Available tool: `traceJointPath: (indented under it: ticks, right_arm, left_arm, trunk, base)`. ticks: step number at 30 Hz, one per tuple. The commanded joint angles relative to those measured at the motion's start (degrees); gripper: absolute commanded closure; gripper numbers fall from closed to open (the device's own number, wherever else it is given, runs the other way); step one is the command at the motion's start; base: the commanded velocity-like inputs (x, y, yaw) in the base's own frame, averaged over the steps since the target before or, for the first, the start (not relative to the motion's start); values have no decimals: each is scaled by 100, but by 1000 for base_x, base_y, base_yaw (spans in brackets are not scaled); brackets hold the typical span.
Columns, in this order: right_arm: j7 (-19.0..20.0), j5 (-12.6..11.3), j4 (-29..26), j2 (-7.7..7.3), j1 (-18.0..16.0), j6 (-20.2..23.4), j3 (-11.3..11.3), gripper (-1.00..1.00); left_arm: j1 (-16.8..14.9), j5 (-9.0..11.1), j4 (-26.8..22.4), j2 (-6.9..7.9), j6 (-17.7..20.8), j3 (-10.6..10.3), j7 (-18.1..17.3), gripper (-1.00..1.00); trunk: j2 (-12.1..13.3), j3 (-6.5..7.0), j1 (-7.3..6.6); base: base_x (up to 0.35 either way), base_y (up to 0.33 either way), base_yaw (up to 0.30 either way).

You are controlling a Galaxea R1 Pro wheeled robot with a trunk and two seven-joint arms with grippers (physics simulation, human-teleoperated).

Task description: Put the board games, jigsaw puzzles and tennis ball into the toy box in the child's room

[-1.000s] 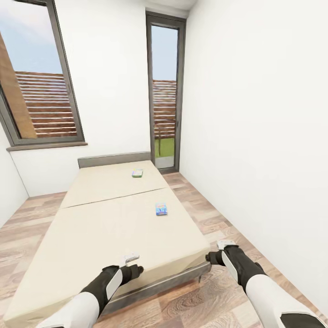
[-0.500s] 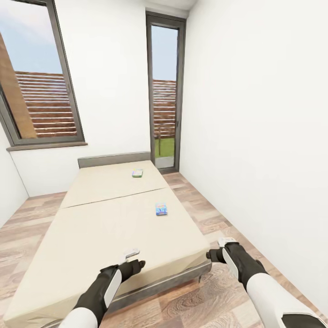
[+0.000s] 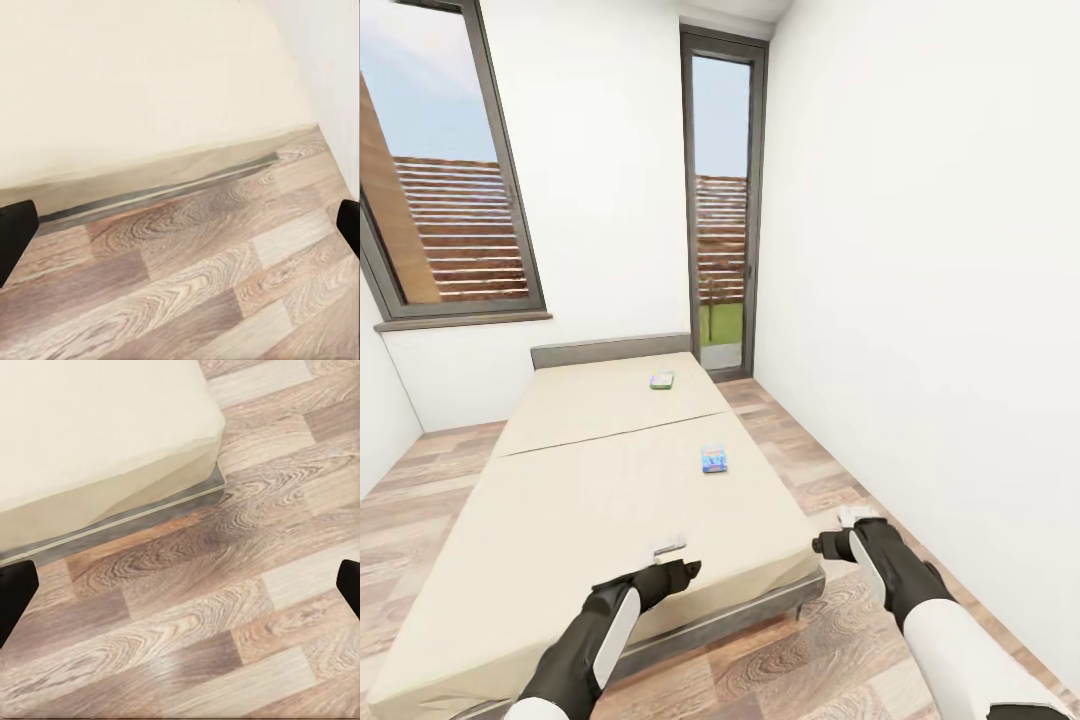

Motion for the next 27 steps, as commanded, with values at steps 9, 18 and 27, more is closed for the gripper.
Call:
traceJointPath:
  ticks: [9, 18, 27]
  right_arm:
    - [183, -10, -1372, 0, 446, 792, -2, -100]
    - [644, 35, -2479, 4, 1035, 1134, 24, -100]
    - [936, 51, -3097, 5, 1364, 1276, 52, -100]
  left_arm:
    - [534, 619, -1313, 53, 471, -730, 342, -100]
    - [974, 800, -2218, 79, 695, -922, 771, -100]
    - [1223, 833, -2701, 89, 765, -1144, 1652, -100]
  trunk:
    - [-3, -7, 0]
    - [-3, -7, 0]
    - [-3, -7, 0]
  base:
    - [0, 0, 0]
    - [0, 0, 0]
    - [0, 0, 0]
